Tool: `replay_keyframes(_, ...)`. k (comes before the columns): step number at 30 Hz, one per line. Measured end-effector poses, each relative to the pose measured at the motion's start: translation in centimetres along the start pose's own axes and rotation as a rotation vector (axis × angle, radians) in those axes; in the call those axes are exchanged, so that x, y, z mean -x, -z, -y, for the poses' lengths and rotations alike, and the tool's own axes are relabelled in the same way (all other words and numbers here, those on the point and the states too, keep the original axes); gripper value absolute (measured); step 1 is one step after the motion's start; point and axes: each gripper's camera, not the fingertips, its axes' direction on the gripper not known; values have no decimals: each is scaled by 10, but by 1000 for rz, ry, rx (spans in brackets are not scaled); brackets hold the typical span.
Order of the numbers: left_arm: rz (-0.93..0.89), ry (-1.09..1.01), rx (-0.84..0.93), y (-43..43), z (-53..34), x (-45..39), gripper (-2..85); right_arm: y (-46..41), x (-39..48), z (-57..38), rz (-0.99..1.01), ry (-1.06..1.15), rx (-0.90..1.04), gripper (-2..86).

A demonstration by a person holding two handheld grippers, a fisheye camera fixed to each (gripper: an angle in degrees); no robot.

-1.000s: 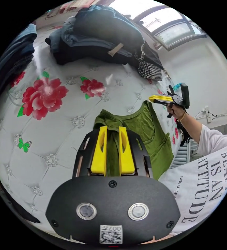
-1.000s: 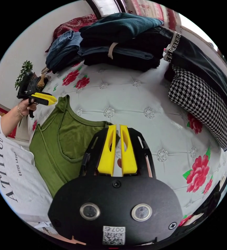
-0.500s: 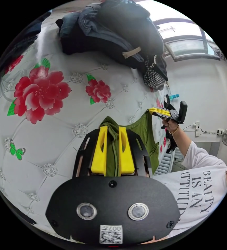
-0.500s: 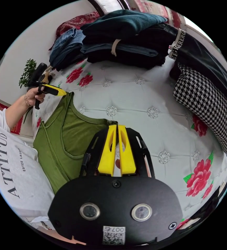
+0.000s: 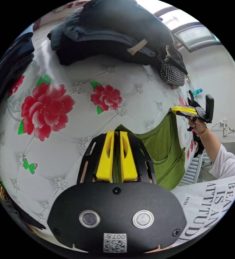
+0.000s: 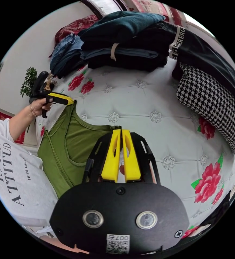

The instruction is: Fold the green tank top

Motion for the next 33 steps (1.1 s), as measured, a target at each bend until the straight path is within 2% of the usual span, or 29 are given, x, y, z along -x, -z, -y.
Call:
replay_keyframes(3,4,-80,21,0,-2,-10,3,10,5,-4,16,-8,-17,-3)
replay_keyframes(9,-204,-182,-113,52,-45,-20,-6,64,37,-31,16,34,-92,-3)
replay_keyframes(14,-231,-404,-154,101,-123,-70,-7,135,106,-88,7,157,-178,-3)
replay_keyframes(17,-225,-500,-119,111,-176,-104,-7,160,152,-134,-25,206,-176,-3)
replay_keyframes(21,-215,-521,-54,95,-239,-138,-7,162,202,-198,-62,212,-121,-3)
replay_keyframes(26,-144,-466,75,24,-321,-175,-7,106,243,-281,-98,121,46,-3)
replay_keyframes(29,-115,-474,136,4,-352,-193,-7,91,260,-308,-62,86,59,-3)
replay_keyframes(33,-106,-477,99,12,-375,-207,-6,102,277,-325,-100,102,17,-3)
